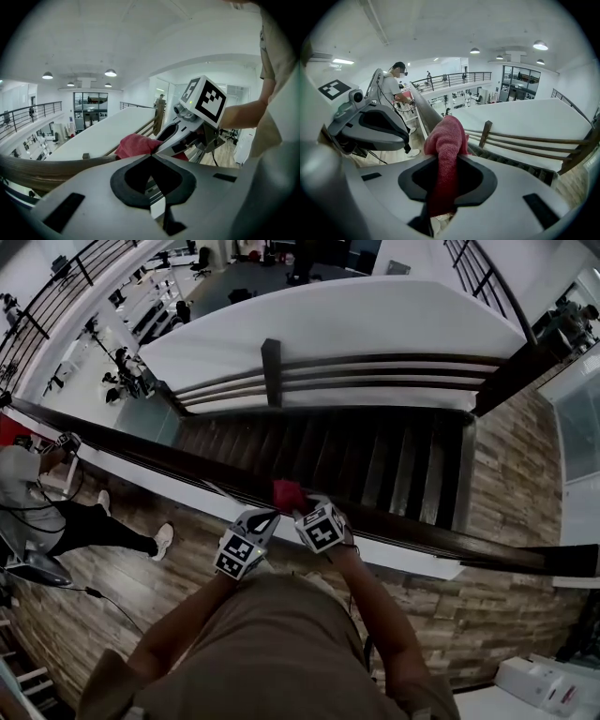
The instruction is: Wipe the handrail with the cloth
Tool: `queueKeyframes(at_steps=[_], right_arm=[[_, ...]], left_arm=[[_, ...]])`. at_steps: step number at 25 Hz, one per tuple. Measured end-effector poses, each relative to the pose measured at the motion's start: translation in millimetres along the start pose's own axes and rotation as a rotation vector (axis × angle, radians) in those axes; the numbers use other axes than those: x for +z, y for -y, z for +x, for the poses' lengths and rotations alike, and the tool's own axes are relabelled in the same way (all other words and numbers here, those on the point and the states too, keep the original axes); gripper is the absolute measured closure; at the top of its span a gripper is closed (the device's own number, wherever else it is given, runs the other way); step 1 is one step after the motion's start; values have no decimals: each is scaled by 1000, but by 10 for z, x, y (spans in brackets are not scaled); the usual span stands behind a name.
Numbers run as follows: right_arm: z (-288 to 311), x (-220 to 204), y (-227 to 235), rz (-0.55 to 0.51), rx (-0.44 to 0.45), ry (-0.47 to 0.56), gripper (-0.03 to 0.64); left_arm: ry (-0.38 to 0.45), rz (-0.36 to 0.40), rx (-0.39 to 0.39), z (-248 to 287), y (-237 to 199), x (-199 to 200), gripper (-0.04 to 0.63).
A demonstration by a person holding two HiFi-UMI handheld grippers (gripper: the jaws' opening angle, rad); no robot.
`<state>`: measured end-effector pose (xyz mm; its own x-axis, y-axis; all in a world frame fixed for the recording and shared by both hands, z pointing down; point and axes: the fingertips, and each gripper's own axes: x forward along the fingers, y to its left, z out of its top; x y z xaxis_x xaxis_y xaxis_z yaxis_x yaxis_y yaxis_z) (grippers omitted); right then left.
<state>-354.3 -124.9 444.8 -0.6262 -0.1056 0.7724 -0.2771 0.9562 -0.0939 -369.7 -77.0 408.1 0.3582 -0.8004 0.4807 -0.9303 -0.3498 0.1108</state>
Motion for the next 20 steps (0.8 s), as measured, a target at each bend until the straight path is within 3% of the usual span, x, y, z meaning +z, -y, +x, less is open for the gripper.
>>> queueKeyframes(at_steps=[10, 14, 20], right_arm=[[-617, -713, 497, 58, -25, 43, 522], [-748, -877, 603, 58, -26, 56, 522], [-896, -1064, 808, 94, -39, 71, 522]], left_arm=[[-2, -12, 10, 498, 914, 51, 580], [-1, -25, 20, 700, 1132, 91, 580], [1, 14, -15, 998, 1272, 255, 580]])
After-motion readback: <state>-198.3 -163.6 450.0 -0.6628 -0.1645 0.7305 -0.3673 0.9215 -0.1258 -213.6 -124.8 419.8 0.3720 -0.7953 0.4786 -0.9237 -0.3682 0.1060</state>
